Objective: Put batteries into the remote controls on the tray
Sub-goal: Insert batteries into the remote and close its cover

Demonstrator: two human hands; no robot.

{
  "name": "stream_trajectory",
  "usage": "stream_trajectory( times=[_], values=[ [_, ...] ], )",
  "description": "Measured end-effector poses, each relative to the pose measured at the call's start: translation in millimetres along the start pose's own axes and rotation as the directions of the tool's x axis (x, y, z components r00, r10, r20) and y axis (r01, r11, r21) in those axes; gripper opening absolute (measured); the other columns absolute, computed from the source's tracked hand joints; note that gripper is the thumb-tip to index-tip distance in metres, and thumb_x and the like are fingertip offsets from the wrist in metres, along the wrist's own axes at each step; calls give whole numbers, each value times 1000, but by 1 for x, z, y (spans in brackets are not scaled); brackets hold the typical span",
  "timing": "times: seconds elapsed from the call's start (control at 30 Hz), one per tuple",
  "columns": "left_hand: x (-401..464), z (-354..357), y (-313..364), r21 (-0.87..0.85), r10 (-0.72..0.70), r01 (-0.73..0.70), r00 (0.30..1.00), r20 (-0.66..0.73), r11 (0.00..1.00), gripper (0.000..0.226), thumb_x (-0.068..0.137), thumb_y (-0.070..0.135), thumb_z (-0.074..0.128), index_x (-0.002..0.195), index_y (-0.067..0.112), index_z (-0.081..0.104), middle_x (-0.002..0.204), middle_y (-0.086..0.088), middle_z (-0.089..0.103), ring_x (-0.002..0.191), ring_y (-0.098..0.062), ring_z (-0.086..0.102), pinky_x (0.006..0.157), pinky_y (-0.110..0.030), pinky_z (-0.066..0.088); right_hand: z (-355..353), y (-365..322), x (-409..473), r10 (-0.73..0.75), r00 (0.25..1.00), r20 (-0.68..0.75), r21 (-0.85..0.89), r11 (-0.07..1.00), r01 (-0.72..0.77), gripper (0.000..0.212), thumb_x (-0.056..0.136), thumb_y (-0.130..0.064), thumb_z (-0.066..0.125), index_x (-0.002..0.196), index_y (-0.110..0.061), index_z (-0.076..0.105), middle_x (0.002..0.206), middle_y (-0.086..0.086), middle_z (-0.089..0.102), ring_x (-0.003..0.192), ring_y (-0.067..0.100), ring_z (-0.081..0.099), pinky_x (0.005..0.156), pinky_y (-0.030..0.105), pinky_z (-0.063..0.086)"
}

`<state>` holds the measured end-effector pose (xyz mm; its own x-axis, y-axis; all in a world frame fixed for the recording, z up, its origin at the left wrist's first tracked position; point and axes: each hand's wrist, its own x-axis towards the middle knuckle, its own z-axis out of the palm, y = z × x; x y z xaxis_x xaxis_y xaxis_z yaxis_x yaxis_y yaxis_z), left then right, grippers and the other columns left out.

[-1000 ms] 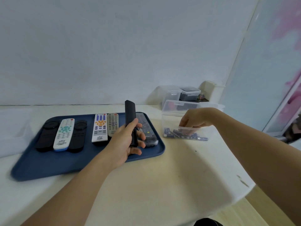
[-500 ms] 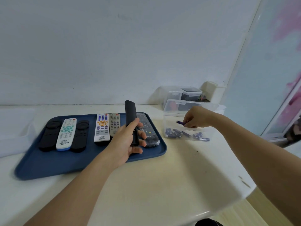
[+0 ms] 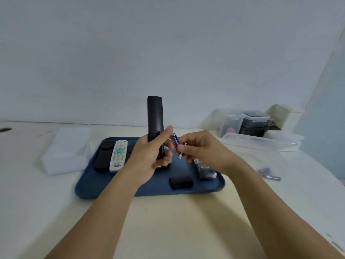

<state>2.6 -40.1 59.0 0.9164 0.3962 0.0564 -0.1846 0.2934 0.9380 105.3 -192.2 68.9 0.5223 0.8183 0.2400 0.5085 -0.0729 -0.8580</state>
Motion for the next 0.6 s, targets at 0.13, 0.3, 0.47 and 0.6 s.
stream_trajectory(
  times=[0.13, 0.3, 0.47, 0.6],
  values=[
    [-2, -29, 15, 103, -72, 78, 996, -61, 992, 49, 97, 57, 50, 88, 11, 65, 62, -5, 54, 43, -14, 43, 37, -21, 30, 23, -4, 21, -32, 999, 40, 120, 992, 27, 13, 96, -2, 62, 100, -4, 74, 70, -4, 65, 62, 9, 53, 61, 19, 46],
    [-2, -44, -8, 208, 14, -15, 1000, 4, 978, 21, 84, 25, 77, 92, 11, 64, 73, -7, 58, 51, -12, 51, 40, -22, 37, 37, 8, 20, -9, 1000, 5, 136, 991, 9, 10, 94, -4, 66, 88, -3, 73, 68, 7, 62, 53, 6, 52, 55, 19, 45],
    [2, -36, -23, 259, 53, -49, 999, -10, 965, 7, 87, 12, 77, 90, 10, 71, 66, -3, 68, 56, -11, 60, 44, -22, 47, 39, 24, 19, 42, 999, 20, 68, 997, -43, 7, 92, -6, 69, 91, -7, 76, 76, 10, 70, 56, 9, 55, 57, 20, 48],
    [2, -31, -26, 273, 98, -83, 994, -41, 958, 6, 89, 13, 75, 94, 10, 75, 72, -3, 72, 56, -11, 62, 44, -23, 47, 34, 27, 18, 60, 986, -158, 182, 983, -31, 12, 88, -5, 73, 98, 0, 76, 72, 5, 72, 58, 9, 56, 58, 19, 50]
  ],
)
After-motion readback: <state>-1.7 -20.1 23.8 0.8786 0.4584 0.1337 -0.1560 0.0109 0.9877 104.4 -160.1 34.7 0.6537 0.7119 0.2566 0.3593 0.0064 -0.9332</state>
